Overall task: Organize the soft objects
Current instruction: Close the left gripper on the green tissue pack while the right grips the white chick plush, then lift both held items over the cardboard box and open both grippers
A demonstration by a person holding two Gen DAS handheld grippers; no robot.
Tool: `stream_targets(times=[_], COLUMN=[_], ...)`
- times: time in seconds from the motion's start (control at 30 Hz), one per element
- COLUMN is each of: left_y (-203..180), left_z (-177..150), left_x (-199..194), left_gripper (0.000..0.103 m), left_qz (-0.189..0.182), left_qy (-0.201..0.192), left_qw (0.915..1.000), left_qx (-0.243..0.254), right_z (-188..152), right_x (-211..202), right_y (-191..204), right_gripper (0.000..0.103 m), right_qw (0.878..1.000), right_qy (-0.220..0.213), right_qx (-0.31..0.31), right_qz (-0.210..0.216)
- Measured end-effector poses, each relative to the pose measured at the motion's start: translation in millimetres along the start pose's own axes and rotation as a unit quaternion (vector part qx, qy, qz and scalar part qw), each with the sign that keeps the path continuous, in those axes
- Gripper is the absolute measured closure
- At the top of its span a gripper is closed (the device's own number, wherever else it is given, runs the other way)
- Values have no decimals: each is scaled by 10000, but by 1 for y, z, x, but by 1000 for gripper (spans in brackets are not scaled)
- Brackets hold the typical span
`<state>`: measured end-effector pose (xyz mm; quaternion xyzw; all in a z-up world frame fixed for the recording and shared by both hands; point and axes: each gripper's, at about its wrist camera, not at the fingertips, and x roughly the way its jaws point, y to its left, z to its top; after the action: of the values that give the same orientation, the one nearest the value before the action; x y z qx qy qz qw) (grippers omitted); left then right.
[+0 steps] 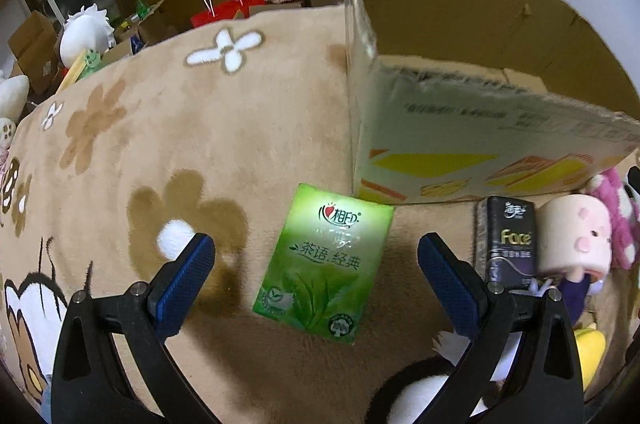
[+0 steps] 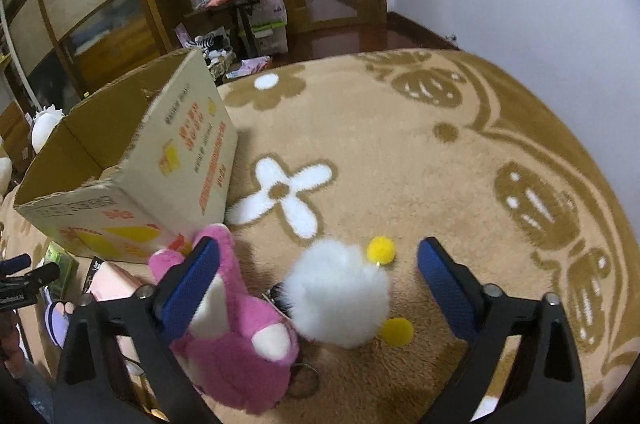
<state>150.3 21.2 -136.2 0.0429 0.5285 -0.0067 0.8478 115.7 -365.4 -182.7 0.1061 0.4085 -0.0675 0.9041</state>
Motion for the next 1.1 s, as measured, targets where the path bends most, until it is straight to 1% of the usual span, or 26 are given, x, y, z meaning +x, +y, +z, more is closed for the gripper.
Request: stream_targets(times=[0.07,0.13,0.2,0.33,0.47,0.53,0.6,0.63,0.67,0.73,0.93,1.1], left_y=[1,3,4,6,9,12,14,16,16,16,8,-1], left_z=[0,0,1,1,1,1,1,1,1,1,-3,-6], left_x=[9,14,17,22,26,28,31,31,32,31,26,10], left_gripper=[3,3,3,3,4,17,22,28,32,35,39,40], left_qz=[-24,-27,-28,-75,-156,-234,-305,-340,-341,-308,-211,-177], left_qy=[141,214,236,340,402,456,518,524,525,502,430,277], left_qw=[9999,9997,9997,9992,9987,9981,9974,9972,9972,9976,9985,9992], left_qx=[-31,-75,-106,-204,-280,-335,-390,-405,-397,-370,-279,-207], right_z=[-1,-2,-5,-7,-7,-7,-7,-7,-7,-8,-9,-11], right_x=[6,14,23,26,27,26,26,26,25,24,23,20], right_y=[-1,-3,-5,-9,-7,-8,-9,-9,-9,-10,-6,-4], right_gripper=[8,24,30,30,30,34,37,38,39,44,57,59], right_qw=[9999,9996,9986,9981,9982,9980,9978,9977,9975,9973,9971,9969], right_qy=[115,267,474,517,541,562,588,607,623,642,725,787], right_qx=[41,98,165,275,220,239,256,264,274,311,195,90], right_qz=[16,66,138,192,165,169,163,163,164,155,111,41])
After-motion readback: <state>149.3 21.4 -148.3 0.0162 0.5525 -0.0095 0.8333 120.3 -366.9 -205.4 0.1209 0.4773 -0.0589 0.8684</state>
